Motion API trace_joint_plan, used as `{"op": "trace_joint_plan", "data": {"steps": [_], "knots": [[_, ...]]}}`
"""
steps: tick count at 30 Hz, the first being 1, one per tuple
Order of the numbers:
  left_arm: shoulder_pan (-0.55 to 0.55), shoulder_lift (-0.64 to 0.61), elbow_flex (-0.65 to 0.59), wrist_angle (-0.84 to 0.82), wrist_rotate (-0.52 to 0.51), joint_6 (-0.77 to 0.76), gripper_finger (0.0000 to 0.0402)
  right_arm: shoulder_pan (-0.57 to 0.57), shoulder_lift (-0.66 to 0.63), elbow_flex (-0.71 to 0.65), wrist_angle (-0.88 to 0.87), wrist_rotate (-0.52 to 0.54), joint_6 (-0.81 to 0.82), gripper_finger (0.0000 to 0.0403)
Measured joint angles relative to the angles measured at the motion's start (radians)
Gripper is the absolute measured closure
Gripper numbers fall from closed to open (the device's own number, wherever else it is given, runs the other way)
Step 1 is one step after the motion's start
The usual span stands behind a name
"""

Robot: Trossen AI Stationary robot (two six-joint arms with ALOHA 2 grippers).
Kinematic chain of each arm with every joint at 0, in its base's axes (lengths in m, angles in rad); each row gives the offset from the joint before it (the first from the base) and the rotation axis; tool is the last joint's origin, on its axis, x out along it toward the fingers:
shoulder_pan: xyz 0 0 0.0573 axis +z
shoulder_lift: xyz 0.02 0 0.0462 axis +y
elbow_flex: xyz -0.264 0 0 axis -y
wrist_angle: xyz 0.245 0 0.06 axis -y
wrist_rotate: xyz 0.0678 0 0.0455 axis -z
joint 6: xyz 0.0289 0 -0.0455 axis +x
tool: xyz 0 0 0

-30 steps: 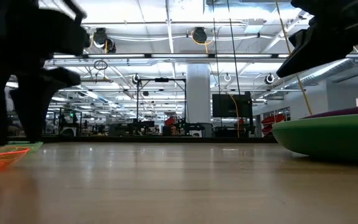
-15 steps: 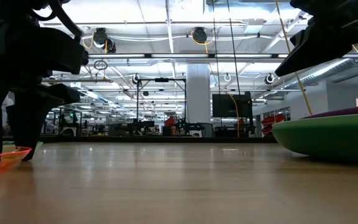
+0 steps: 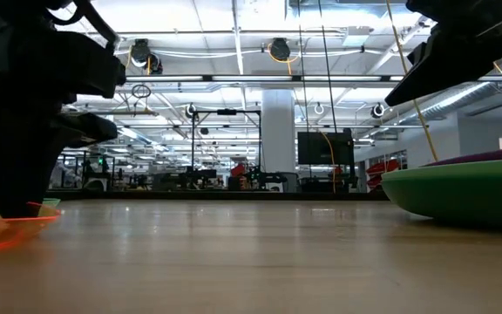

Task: Stack plastic plates
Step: Stack the small orange plate on top of the small blue plate

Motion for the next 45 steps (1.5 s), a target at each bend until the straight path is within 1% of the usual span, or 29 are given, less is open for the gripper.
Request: {"op": "trace_joint_plan", "data": {"steps": [7, 12, 15, 19, 26, 31, 33, 35, 37, 39, 41, 45], "knots": [[0.001, 0.0, 0.038, -0.058, -0.042, 0.0, 0.0392, 0.0, 0.0, 0.0, 0.0, -0.001, 0.051, 0.0403], [0.001, -0.004, 0.063, -0.088, -0.094, 0.012, 0.0395, 0.0, 0.014, 0.0, 0.02, -0.002, 0.115, 0.0403], [0.001, -0.004, 0.103, -0.138, -0.139, 0.043, 0.0395, 0.0, 0.037, 0.0, 0.099, -0.002, 0.132, 0.0403], [0.014, -0.004, 0.164, -0.206, -0.223, 0.098, 0.0394, 0.0, 0.093, 0.0, 0.251, -0.002, 0.11, 0.0403], [0.072, -0.005, 0.262, -0.231, -0.39, 0.184, 0.0394, -0.006, 0.247, 0.007, 0.541, -0.001, -0.032, 0.0403], [0.116, -0.005, 0.312, -0.232, -0.565, 0.214, 0.0394, -0.027, 0.363, 0.084, 0.656, 0.013, -0.126, 0.0403], [0.134, -0.005, 0.336, -0.231, -0.633, 0.202, 0.0394, -0.029, 0.408, 0.129, 0.651, 0.076, -0.167, 0.0403], [0.15, -0.005, 0.357, -0.23, -0.69, 0.175, 0.0394, -0.033, 0.455, 0.176, 0.651, 0.164, -0.202, 0.0403], [0.162, -0.005, 0.376, -0.232, -0.722, 0.157, 0.0394, -0.034, 0.487, 0.216, 0.643, 0.245, -0.224, 0.0403], [0.168, -0.006, 0.39, -0.229, -0.726, 0.155, 0.0394, -0.04, 0.512, 0.252, 0.644, 0.311, -0.224, 0.0403], [0.169, -0.006, 0.393, -0.228, -0.726, 0.156, 0.0394, -0.047, 0.526, 0.277, 0.629, 0.345, -0.219, 0.04], [0.169, -0.006, 0.393, -0.227, -0.726, 0.141, 0.0394, -0.065, 0.531, 0.306, 0.613, 0.344, -0.188, 0.037]]}}
